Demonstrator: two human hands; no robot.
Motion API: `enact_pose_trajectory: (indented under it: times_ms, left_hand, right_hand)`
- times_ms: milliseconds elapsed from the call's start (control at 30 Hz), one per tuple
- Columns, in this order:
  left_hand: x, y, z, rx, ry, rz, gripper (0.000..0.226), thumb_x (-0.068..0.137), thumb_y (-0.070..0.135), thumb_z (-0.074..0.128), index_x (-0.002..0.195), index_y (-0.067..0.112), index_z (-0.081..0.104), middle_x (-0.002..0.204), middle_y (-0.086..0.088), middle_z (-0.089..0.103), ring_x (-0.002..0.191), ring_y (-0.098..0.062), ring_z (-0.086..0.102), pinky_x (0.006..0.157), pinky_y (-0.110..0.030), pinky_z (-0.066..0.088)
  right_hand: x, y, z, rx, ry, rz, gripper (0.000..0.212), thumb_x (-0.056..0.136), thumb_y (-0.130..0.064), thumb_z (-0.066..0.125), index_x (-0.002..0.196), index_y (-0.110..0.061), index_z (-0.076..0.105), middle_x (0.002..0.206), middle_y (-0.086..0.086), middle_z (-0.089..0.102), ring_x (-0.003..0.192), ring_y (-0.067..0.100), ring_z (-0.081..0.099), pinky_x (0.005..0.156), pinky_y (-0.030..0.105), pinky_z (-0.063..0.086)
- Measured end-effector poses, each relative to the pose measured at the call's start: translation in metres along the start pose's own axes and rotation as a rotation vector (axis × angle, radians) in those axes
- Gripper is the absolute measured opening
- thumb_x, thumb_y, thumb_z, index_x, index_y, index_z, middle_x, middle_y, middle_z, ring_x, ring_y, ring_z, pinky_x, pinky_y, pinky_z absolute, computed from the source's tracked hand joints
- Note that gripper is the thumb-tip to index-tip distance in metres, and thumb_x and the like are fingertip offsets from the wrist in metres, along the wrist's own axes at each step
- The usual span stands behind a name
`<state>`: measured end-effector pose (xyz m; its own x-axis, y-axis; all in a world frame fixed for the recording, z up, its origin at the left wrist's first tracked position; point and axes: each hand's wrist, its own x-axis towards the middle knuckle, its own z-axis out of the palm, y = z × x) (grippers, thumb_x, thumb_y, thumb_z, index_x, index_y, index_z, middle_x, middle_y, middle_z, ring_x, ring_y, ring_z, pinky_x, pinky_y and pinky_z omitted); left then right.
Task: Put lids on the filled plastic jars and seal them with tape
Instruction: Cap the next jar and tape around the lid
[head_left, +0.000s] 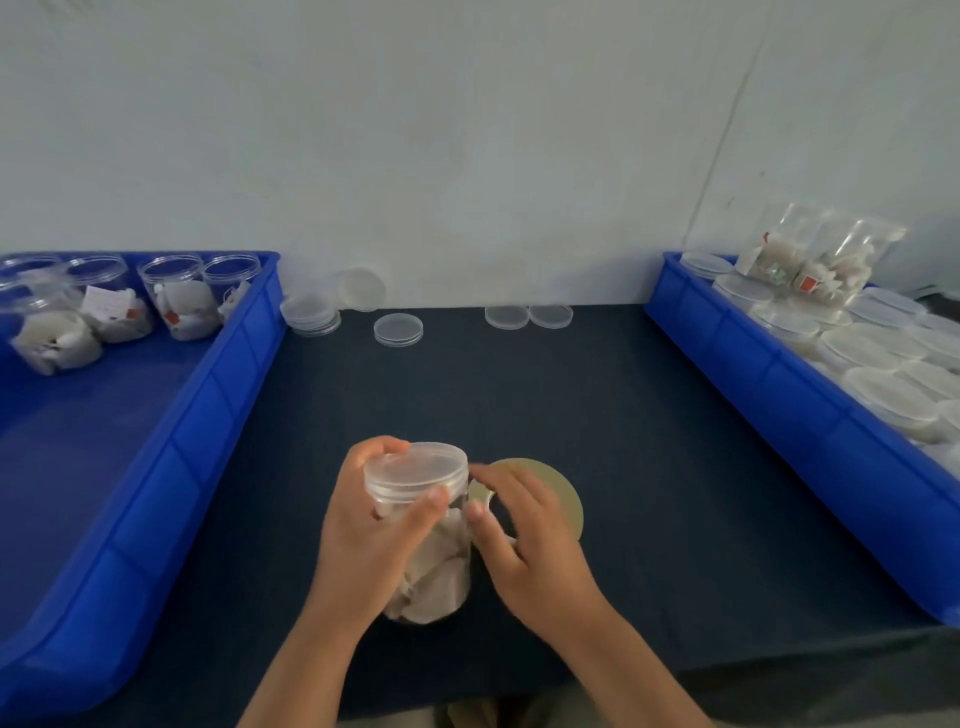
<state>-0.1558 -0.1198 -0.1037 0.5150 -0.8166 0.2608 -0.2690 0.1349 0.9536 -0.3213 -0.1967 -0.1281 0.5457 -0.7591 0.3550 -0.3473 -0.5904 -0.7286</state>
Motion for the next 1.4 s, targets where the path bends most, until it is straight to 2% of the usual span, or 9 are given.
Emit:
enact_pose_trajectory:
  times_ms: [167,400,667,767,1000,1100,1200,1300,1400]
  left_hand:
    - [0.000,-0.001,-0.002,-0.075,-0.059,-0.009,0.054,0.084,0.075,0.056,0.122,0.036,0.059,0.116,0.016,0.071,0.099,-0.012,0.074,0.078,-0.018,0.058]
    - [0.000,-0.001,-0.004,-0.083,-0.134,-0.023,0.056,0.082,0.094,0.045,0.115,0.052,0.061,0.118,0.008,0.072,0.102,-0.020,0.075,0.078,-0.036,0.063]
    - [0.001,-0.002,0.004,-0.040,-0.145,-0.009,0.053,0.082,0.092,0.043,0.117,0.054,0.057,0.119,0.017,0.068,0.102,-0.011,0.073,0.073,-0.037,0.061]
    - [0.001,-0.004,0.004,-0.087,-0.138,-0.018,0.060,0.080,0.095,0.045,0.116,0.051,0.061,0.118,0.008,0.071,0.102,-0.018,0.074,0.080,-0.041,0.059]
    - [-0.002,-0.001,0.006,-0.083,-0.123,-0.004,0.053,0.083,0.091,0.041,0.113,0.053,0.062,0.121,0.009,0.071,0.102,-0.015,0.073,0.079,-0.022,0.060]
    - [0.000,-0.001,0.004,-0.059,-0.151,0.018,0.058,0.091,0.074,0.037,0.122,0.032,0.062,0.120,0.008,0.071,0.101,-0.013,0.072,0.080,-0.017,0.056]
    - [-0.004,0.000,0.007,-0.001,-0.150,0.040,0.059,0.092,0.072,0.034,0.124,0.029,0.059,0.123,0.014,0.068,0.105,-0.008,0.070,0.084,-0.017,0.055]
    - [-0.010,0.000,0.012,-0.023,-0.167,0.017,0.056,0.090,0.082,0.035,0.127,0.045,0.057,0.128,0.012,0.068,0.108,-0.011,0.072,0.082,-0.032,0.059]
    - [-0.005,0.000,0.015,-0.158,-0.168,-0.064,0.050,0.099,0.076,0.031,0.127,0.048,0.060,0.135,0.005,0.068,0.115,-0.006,0.069,0.089,-0.030,0.060]
  right_hand:
    - [0.001,-0.029,0.004,0.424,-0.140,0.131,0.080,0.092,-0.072,0.062,0.159,-0.041,0.031,0.142,-0.022,0.058,0.136,0.004,0.054,0.110,0.024,0.047]
    - [-0.003,-0.034,-0.004,0.612,-0.178,0.122,0.055,0.105,-0.043,0.059,0.156,-0.044,0.037,0.141,-0.014,0.061,0.131,0.020,0.060,0.110,0.039,0.052]
    - [-0.006,-0.023,-0.009,0.695,-0.253,0.170,0.050,0.111,-0.045,0.044,0.156,-0.054,0.024,0.155,-0.036,0.041,0.148,-0.006,0.036,0.118,0.019,0.036]
    - [-0.005,-0.022,-0.010,0.705,-0.207,0.231,0.044,0.115,-0.039,0.038,0.158,-0.046,0.035,0.153,-0.029,0.049,0.146,-0.004,0.040,0.113,0.014,0.038]
    - [-0.001,-0.026,-0.006,0.707,-0.083,0.262,0.041,0.106,-0.038,0.057,0.148,-0.036,0.057,0.136,0.013,0.065,0.128,0.038,0.060,0.112,0.052,0.049]
    - [0.002,-0.025,-0.011,0.722,-0.064,0.298,0.035,0.114,-0.032,0.044,0.143,-0.030,0.063,0.139,-0.001,0.068,0.135,0.017,0.059,0.114,0.035,0.048]
    - [0.002,-0.023,-0.017,0.608,-0.059,0.253,0.040,0.111,-0.039,0.048,0.147,-0.024,0.059,0.139,-0.004,0.067,0.132,0.015,0.061,0.111,0.038,0.050]
    - [0.001,-0.028,-0.020,0.368,-0.210,0.200,0.085,0.083,-0.067,0.077,0.155,-0.045,0.035,0.141,-0.022,0.058,0.131,0.001,0.057,0.108,0.031,0.051]
    - [0.001,-0.033,-0.024,0.156,-0.188,0.173,0.099,0.064,-0.084,0.079,0.144,-0.068,0.023,0.136,-0.040,0.050,0.125,-0.018,0.048,0.098,0.013,0.047]
